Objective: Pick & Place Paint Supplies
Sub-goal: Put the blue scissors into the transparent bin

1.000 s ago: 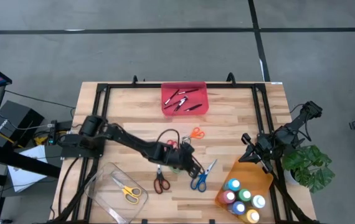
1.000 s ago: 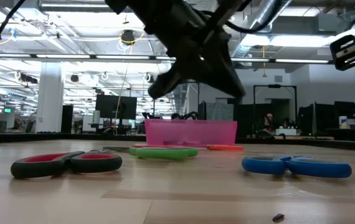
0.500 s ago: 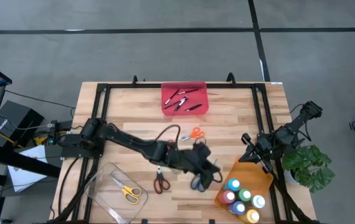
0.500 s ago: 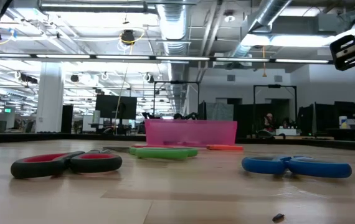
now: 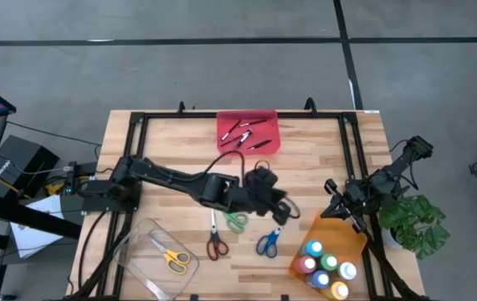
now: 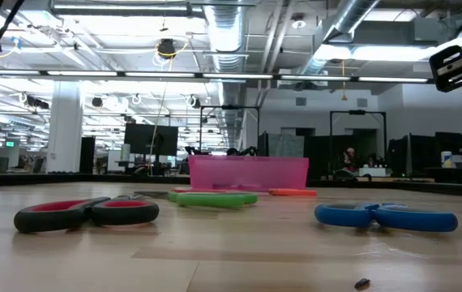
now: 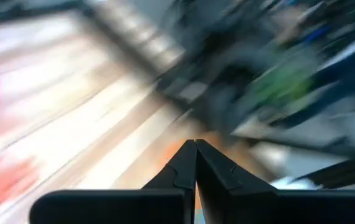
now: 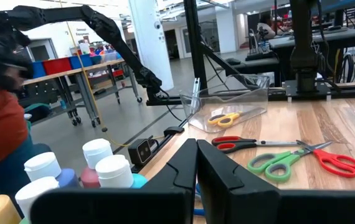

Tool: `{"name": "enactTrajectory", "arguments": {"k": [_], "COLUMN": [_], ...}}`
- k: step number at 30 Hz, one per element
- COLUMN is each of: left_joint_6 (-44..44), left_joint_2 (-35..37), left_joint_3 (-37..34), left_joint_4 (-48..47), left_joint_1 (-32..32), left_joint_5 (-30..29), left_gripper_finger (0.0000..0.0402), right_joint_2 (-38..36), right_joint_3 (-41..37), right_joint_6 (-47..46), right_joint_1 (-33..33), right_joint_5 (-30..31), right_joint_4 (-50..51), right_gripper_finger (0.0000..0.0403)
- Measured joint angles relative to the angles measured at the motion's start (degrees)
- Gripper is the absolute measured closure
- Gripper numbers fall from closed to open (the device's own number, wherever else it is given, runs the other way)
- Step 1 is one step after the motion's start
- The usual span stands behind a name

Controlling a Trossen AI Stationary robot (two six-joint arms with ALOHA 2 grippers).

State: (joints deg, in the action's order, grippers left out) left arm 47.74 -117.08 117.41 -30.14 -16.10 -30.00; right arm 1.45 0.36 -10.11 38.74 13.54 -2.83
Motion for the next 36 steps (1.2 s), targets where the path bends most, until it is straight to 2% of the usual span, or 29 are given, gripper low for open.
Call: {"name": "enactTrajectory", "arguments": {"k": [4,8,10,12,15,18,22,30,33,36], "left_joint_6": [9.19,17.72,18.63,18.66,18.52,16.88,15.44,10.54,10.34,11.06], "left_joint_2": [-0.11,-0.12,-0.31,-0.06,-0.19,-0.19,-0.17,-0.27,-0.98,-2.75], "left_joint_3": [-0.2,-4.81,-7.49,-11.44,-18.14,-22.14,-24.28,-24.51,-24.46,-24.44], "left_joint_4": [-17.52,-21.03,-18.35,-10.52,0.8,7.02,6.82,6.83,6.94,6.75], "left_joint_1": [-0.93,-1.81,-2.49,-3.45,-5.38,-6.66,-7.32,-7.64,-7.63,-7.64], "left_joint_5": [-1.45,0.85,3.15,4.91,6.03,6.38,6.68,7.43,7.43,7.48], "left_gripper_finger": [0.0401,0.0401,0.0401,0.04,0.0391,0.0371,0.0323,0.0194,0.0176,0.0178], "right_joint_2": [0.0,0.0,0.0,0.0,0.0,0.0,0.0,0.0,0.0,0.0], "right_joint_3": [-0.01,0.0,-0.01,-0.01,-0.02,-0.02,-0.01,-0.01,-0.02,-0.02], "right_joint_6": [0.0,0.0,0.0,0.0,0.0,0.02,0.02,0.0,0.02,0.02], "right_joint_1": [-0.01,0.0,-0.02,-0.01,-0.02,0.0,-0.01,-0.01,0.0,0.0], "right_joint_5": [-0.01,0.0,-0.01,-0.02,0.0,-0.02,-0.02,-0.01,0.0,-0.02], "right_joint_4": [0.0,0.0,0.0,0.0,0.0,0.0,0.0,0.0,0.0,0.0], "right_gripper_finger": [0.0395,0.0395,0.0395,0.0395,0.0395,0.0395,0.0395,0.0395,0.0394,0.0394]}}
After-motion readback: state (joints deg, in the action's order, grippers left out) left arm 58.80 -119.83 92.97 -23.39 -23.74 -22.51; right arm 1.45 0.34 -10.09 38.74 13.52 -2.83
